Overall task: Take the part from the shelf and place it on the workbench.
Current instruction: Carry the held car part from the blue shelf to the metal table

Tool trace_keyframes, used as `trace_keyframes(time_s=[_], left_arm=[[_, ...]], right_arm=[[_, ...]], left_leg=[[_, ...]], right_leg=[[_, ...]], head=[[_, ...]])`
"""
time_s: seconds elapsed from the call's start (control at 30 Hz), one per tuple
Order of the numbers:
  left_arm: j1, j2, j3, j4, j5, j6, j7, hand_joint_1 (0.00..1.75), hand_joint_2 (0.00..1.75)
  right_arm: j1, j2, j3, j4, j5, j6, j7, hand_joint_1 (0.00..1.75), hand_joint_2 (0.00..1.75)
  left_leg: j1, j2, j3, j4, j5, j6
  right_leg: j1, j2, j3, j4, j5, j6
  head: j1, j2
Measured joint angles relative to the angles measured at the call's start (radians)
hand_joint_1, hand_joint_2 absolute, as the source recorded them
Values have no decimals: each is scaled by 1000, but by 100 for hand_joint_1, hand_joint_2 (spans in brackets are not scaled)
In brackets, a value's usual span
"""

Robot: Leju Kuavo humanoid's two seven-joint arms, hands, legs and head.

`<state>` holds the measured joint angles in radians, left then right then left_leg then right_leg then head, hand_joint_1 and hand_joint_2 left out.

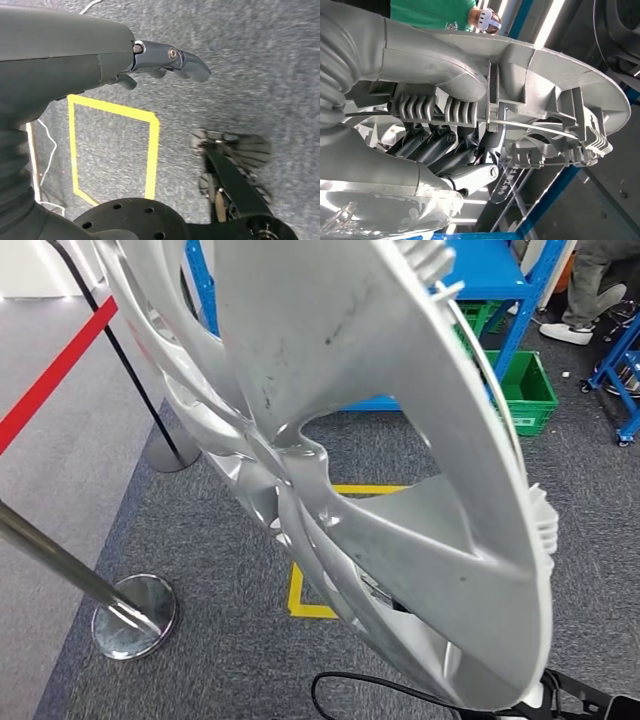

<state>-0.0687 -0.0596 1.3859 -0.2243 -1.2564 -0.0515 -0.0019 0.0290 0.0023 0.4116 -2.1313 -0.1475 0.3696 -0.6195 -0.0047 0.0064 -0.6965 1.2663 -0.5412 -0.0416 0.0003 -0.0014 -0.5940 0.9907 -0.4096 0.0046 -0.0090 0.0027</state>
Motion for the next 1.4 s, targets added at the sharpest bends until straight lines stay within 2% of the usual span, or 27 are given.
trace_keyframes(time_s=[0.03, 0.1, 0.17, 0.2, 0.27, 0.3, 0.37, 0.43, 0.47, 0.5, 0.53, 0.6, 0.67, 0.7, 0.77, 0.8, 0.87, 0.93, 0.97, 1.03, 1.1, 1.17, 1.2, 1.27, 1.3, 1.33, 1.4], left_arm=[[0, 0, -1, 0, 0, 0, 0, 0, 175], [-3, 2, -4, 0, 0, 0, -1, 0, 175], [-8, 3, -5, 0, 0, 0, -2, 0, 175], [-10, 3, -6, 0, 0, 0, -2, 0, 175], [-9, 2, -6, 0, 0, 1, -2, 0, 175], [-6, 2, -6, 0, 0, 1, -2, 0, 175], [-3, 2, -6, 0, 0, 1, -2, 0, 175], [-3, 4, -6, 0, -1, 1, -2, 0, 175], [-4, 4, -6, 0, -1, 1, -2, 0, 175], [-3, 4, -6, 0, -2, 1, -2, 0, 175], [-3, 4, -6, 0, -2, 1, -2, 0, 175], [-3, 3, -6, 0, -2, 1, -2, 0, 175], [-3, 3, -6, 0, -2, 1, -2, 0, 175], [-3, 3, -6, 0, -2, 1, -2, 0, 175], [-1, 5, -6, 0, -2, 1, -2, 0, 175], [0, 6, -6, 0, -2, 1, -2, 0, 175], [1, 7, -7, 0, -5, 1, -2, 0, 175], [0, 5, -7, 0, -9, 1, -1, 0, 175], [0, 6, -7, 0, -11, 1, -1, 0, 175], [-1, 6, -8, 0, -13, 1, -1, 0, 175], [-2, 7, -12, 0, -14, 1, -1, 0, 175], [-7, 7, -14, 0, -14, 1, -1, 0, 175], [-9, 7, -15, 0, -15, 1, -1, 0, 175], [-8, 7, -16, 0, -16, 1, 0, 0, 175], [-5, 7, -16, 0, -17, 1, 0, 0, 175], [-3, 7, -16, 0, -17, 1, 0, 0, 175], [-2, 8, -16, 0, -19, 1, 1, 0, 175]], right_arm=[[1, 0, 0, 0, -1, 0, 0, 175, 175], [1, 0, 0, 0, -1, 0, 1, 175, 175], [0, 0, 1, -2, 1, 0, 5, 175, 175], [0, 0, 1, -2, 3, 0, 9, 175, 175], [0, 0, 3, -1, 10, 0, 16, 175, 175], [0, -1, 4, 1, 15, 0, 20, 175, 175], [0, -3, 9, 5, 26, 1, 26, 175, 175], [-3, -6, 16, 10, 34, 1, 29, 175, 175], [-5, -7, 19, 13, 37, 1, 29, 175, 175], [-6, -8, 23, 16, 38, 1, 29, 175, 175], [-8, -9, 26, 19, 39, 0, 29, 175, 175], [-12, -10, 31, 22, 40, 0, 30, 175, 175], [-18, -11, 33, 23, 40, -1, 30, 175, 175], [-19, -11, 34, 23, 40, -2, 30, 175, 175], [-20, -12, 35, 24, 40, -3, 30, 175, 175], [-20, -12, 35, 25, 40, -4, 30, 175, 175], [-22, -12, 37, 25, 39, -8, 32, 175, 175], [-22, -13, 41, 27, 35, -11, 37, 175, 175], [-22, -14, 44, 30, 33, -13, 41, 175, 175], [-23, -17, 51, 37, 26, -14, 47, 175, 175], [-25, -19, 57, 44, 19, -14, 51, 175, 175], [-27, -21, 59, 48, 11, -17, 52, 175, 175], [-28, -21, 59, 48, 9, -19, 53, 175, 175], [-26, -22, 60, 50, 7, -26, 51, 175, 175], [-24, -23, 60, 51, 8, -30, 50, 175, 175], [-21, -24, 60, 51, 8, -34, 48, 175, 175], [-17, -26, 60, 51, 10, -39, 44, 175, 175]], left_leg=[[1, 0, 30, -19, 27, 1], [2, -1, 140, -138, 55, 5], [0, -2, 243, -279, 34, 14], [-2, -3, 264, -317, 26, 20], [-3, -3, 249, -331, 35, 33], [-3, -2, 239, -331, 46, 41], [-1, 1, 216, -331, 70, 54], [-2, 1, 187, -330, 95, 59], [-3, 1, 171, -329, 108, 59], [-3, 1, 155, -328, 121, 58], [-3, 1, 139, -327, 133, 57], [-5, -1, 112, -322, 154, 50], [-7, -2, 96, -314, 173, 41], [-7, -2, 90, -312, 182, 36], [-5, -2, 80, -309, 194, 26], [-4, -3, 72, -299, 179, 19], [-1, -4, 42, -227, 93, 7], [3, -4, 9, -95, -3, -3], [5, -4, 2, -40, -20, -6], [8, -4, 30, -20, 13, -9], [12, -4, 123, -123, 55, -10], [13, -5, 222, -261, 43, -4], [11, -6, 246, -301, 33, 3], [7, -6, 237, -317, 39, 23], [7, -4, 228, -316, 49, 32], [7, -2, 218, -316, 60, 41], [6, 0, 193, -316, 84, 53]], right_leg=[[0, 0, -17, 0, 13, 2], [1, 0, -42, 2, 37, 8], [3, -1, -59, 4, 60, 17], [4, -2, -65, 3, 73, 22], [1, -3, -79, 0, 87, 32], [-1, -2, -87, 11, 68, 38], [-2, -1, -112, 95, -24, 47], [-2, -1, -139, 237, -113, 53], [-2, -1, -142, 291, -126, 54], [-2, -1, -130, 313, -114, 53], [-2, -1, -98, 295, -86, 52], [-1, -1, 19, 165, -56, 47], [0, -1, 119, 21, -82, 41], [2, 0, 137, -14, -96, 37], [2, -1, 121, -20, -87, 24], [1, -1, 110, -18, -77, 15], [-3, -3, 83, -19, -50, 3], [-3, -3, 50, -17, -23, 1], [-3, -3, 31, -15, -9, 2], [-4, -3, -5, -10, 15, 5], [-4, -2, -37, -3, 38, 12], [-1, -3, -56, 3, 59, 22], [-1, -4, -62, 2, 70, 27], [-4, -5, -69, -3, 90, 38], [-6, -4, -76, 2, 79, 43], [-8, -3, -86, 25, 47, 48], [-9, -2, -115, 131, -61, 54]], head=[[0, 0], [-1, 0], [0, 0], [0, 0], [0, 0], [0, 0], [3, 0], [6, 0], [6, 0], [6, 0], [6, 0], [7, 0], [6, 0], [6, 0], [6, 0], [6, 0], [2, 0], [-1, 0], [-1, 0], [-1, 0], [-2, 0], [-2, 0], [-2, 0], [-2, 0], [-2, 0], [0, 0], [3, 0]])
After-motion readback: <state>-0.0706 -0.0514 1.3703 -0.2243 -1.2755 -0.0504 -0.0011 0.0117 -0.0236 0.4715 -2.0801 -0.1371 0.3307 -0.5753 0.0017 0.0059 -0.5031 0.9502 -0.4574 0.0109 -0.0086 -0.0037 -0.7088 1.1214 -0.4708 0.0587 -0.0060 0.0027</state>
